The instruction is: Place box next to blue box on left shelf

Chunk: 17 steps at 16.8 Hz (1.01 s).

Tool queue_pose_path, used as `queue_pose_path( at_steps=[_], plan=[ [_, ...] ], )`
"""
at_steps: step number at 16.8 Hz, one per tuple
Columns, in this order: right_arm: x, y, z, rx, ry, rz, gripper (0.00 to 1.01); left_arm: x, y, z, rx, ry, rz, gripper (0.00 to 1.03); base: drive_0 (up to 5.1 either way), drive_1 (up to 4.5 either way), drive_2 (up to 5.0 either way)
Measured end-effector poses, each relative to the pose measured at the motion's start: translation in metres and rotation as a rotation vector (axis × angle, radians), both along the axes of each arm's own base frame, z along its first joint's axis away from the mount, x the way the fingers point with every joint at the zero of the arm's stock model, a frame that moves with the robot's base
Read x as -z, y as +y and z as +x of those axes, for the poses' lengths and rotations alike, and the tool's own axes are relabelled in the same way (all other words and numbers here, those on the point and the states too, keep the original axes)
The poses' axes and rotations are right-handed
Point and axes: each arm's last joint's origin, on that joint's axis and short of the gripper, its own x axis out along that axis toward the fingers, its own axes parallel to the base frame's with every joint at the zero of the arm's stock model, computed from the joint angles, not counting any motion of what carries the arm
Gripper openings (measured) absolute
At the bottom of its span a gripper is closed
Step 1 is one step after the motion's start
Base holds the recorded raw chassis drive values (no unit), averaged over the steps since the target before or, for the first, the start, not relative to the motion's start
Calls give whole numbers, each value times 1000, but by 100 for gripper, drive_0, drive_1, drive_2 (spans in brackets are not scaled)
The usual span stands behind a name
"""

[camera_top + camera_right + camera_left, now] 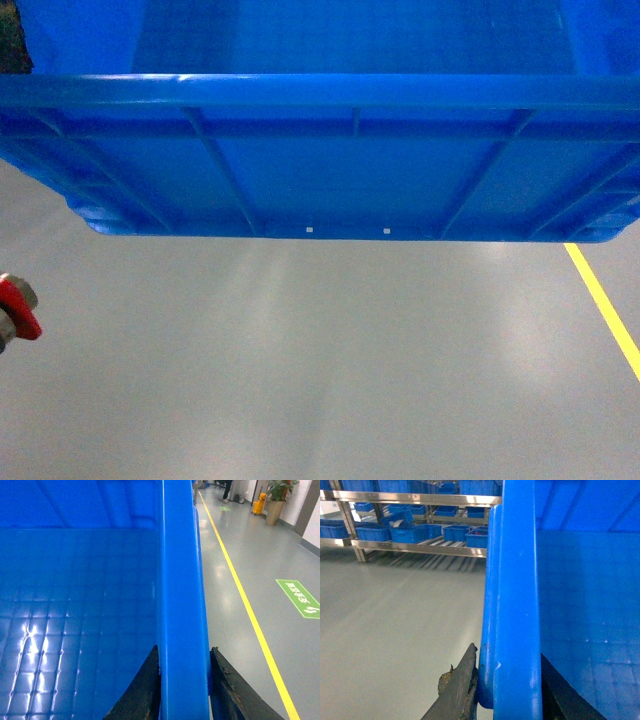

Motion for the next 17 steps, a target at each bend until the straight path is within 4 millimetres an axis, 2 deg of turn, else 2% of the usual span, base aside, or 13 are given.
queue_pose_path(
  at_steps=[11,17],
  plan=[
    [-1,-2,0,7,-5,0,21,0,-1,0,3,-5,-1,20,-164,-164,-164],
    [0,-1,0,5,-3,0,21,0,-1,0,4,-4,-1,20,4,416,-408]
  ],
)
